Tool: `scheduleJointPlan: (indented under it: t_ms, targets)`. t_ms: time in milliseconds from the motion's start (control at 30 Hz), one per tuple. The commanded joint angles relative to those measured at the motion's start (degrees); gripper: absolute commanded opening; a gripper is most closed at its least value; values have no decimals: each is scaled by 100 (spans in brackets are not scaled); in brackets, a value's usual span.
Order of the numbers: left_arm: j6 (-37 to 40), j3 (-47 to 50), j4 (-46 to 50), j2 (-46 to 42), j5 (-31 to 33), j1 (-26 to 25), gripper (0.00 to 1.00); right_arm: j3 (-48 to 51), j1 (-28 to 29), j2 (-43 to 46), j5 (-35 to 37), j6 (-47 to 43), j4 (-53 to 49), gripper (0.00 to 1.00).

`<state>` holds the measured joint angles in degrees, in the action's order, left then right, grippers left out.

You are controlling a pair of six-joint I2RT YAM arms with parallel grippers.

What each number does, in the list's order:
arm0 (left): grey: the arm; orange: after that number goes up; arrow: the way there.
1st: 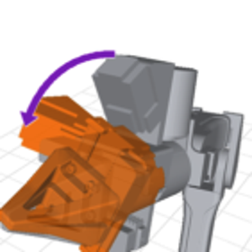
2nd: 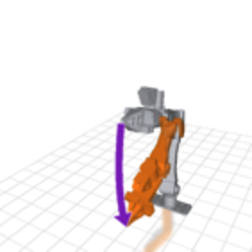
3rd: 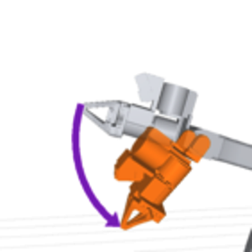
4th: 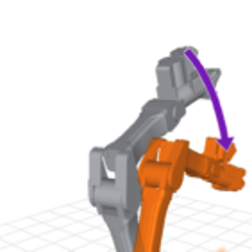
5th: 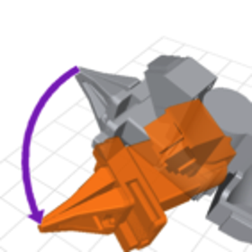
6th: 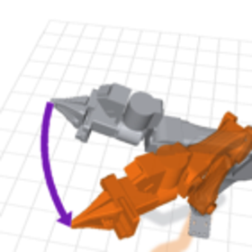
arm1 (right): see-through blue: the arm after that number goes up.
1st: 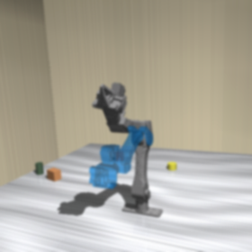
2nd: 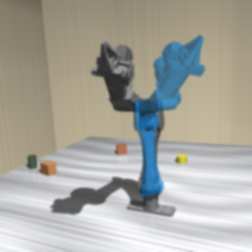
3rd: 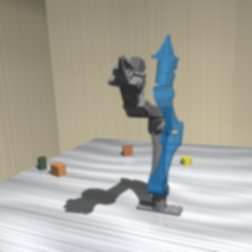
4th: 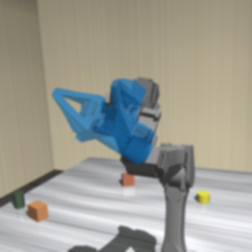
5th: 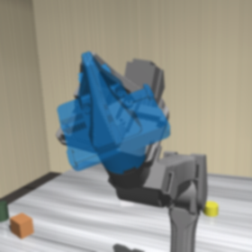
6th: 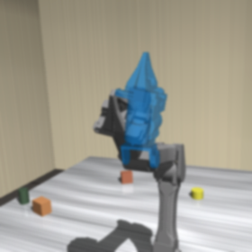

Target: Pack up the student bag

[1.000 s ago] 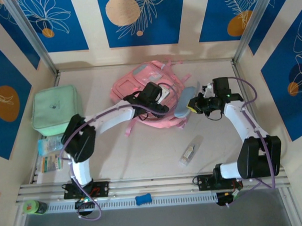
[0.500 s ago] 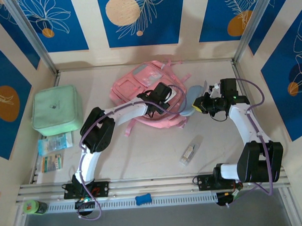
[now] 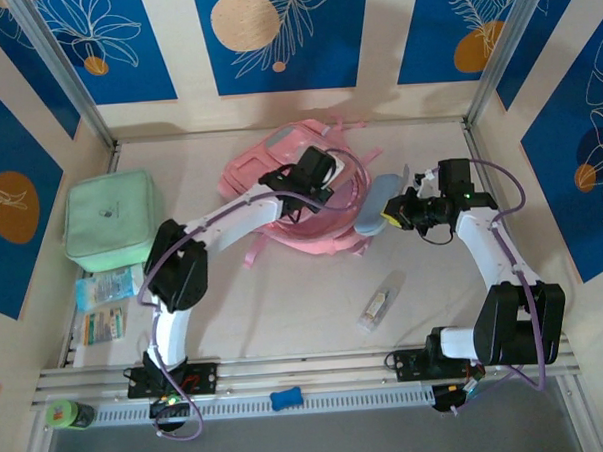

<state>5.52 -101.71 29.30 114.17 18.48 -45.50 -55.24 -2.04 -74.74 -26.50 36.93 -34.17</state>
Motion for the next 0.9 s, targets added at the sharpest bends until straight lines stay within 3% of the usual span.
scheduleJointPlan:
  t_ms: [0,200,300,467,633,733,867]
  targets:
    - [-675,-558,471,-633,-127,20,0,80,325,31,-365,215,341,12]
    - [-1792,-577,586,-1054,-979,-84,0,-160,1437,-781,-263,849,1453,12]
    - [-2187,-461,491,-1125,-870,-144,0,-227,1744,-1199,-8,1179,2360,13]
    - [-2474,-214,217,-1277,-766,-144,0,-320,1906,-2245,-240,1830,4004,15]
    - [-2519,-84,80,-1422,-720,-144,0,-641,2021,-2911,63,1864,4546,22]
    - [-2572,-101,53,-1397,-749,-145,0,-1146,2159,-3282,159,1597,3995,25]
    - [-2569,-22,-3,-1442,-661,-122,0,-946,2200,-3112,115,1553,4053,36]
